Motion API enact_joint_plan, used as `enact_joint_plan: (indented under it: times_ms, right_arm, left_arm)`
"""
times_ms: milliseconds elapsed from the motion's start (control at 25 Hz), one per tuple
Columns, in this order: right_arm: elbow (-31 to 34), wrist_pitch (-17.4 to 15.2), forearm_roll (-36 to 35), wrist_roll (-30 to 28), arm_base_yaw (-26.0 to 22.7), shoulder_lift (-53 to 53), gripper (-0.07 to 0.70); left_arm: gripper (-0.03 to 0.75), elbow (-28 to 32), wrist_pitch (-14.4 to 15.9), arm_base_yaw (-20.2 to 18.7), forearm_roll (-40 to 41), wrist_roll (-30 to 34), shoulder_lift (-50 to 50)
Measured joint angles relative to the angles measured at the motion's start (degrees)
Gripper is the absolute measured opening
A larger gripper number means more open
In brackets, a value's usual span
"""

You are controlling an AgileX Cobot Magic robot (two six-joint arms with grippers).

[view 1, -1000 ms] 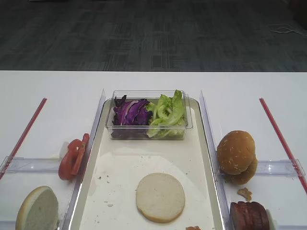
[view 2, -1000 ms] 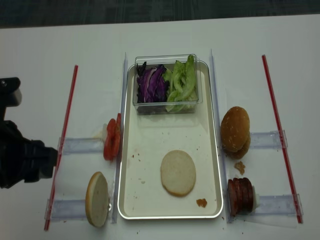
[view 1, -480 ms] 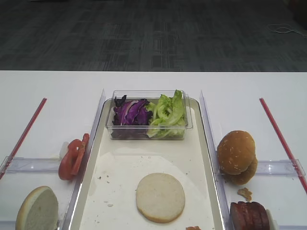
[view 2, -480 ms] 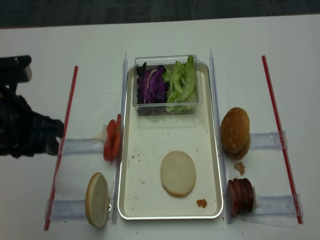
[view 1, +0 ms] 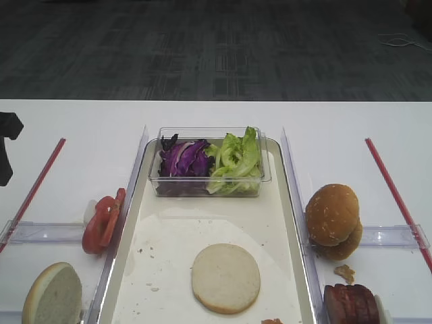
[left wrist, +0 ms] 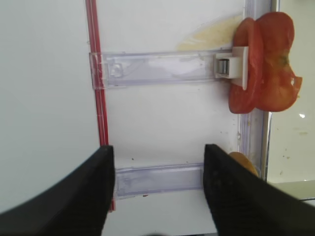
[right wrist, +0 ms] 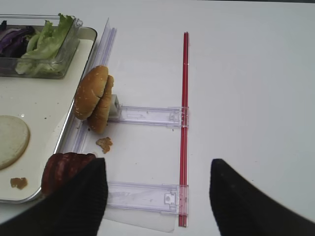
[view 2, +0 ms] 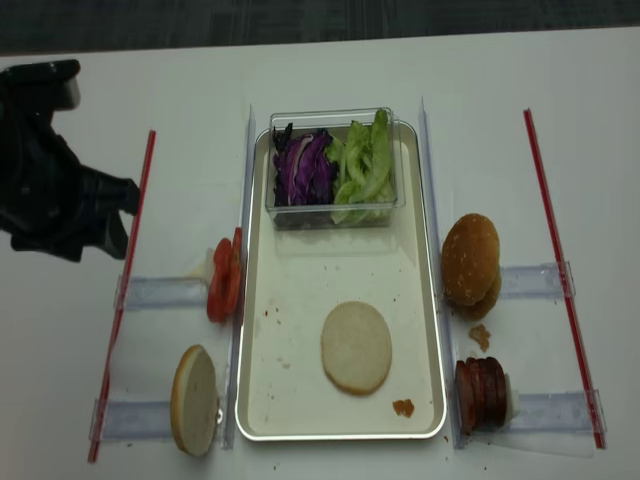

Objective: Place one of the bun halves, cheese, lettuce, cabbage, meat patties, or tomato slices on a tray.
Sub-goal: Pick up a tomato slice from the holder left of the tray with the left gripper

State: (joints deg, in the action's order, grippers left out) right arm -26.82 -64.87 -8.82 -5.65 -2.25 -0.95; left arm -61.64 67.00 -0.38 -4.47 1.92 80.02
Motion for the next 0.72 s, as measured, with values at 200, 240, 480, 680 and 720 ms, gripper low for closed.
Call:
enact_joint_plan:
  times_ms: [200,240,480,680,720]
  right_arm:
    - [0.0,0.0,0.0,0.0,0.0,0.0,0.468]
    - [0.0,0.0,0.0,0.0,0.0,0.0,0.468]
    - [0.0,0.0,0.0,0.0,0.0,0.0,0.468]
    - [0.0,0.0,0.0,0.0,0.0,0.0,0.468]
    - [0.0,0.0,0.0,-0.1,0.0,0.0,0.468]
  left_arm:
    - [0.377,-2.3,0.0,0.0,0.0,0.1,3.6]
    - [0.377,-2.7,0.0,0.0,0.0,0.1,4.2]
    - [0.376,-5.5,-0.1,0.0,0.0,0.1,7.8]
    - [0.376,-8.2,-0.3,0.0,0.0,0.2,10.0]
    - [0.376,-8.5,-0.3,0.0,0.0,0.2,10.2]
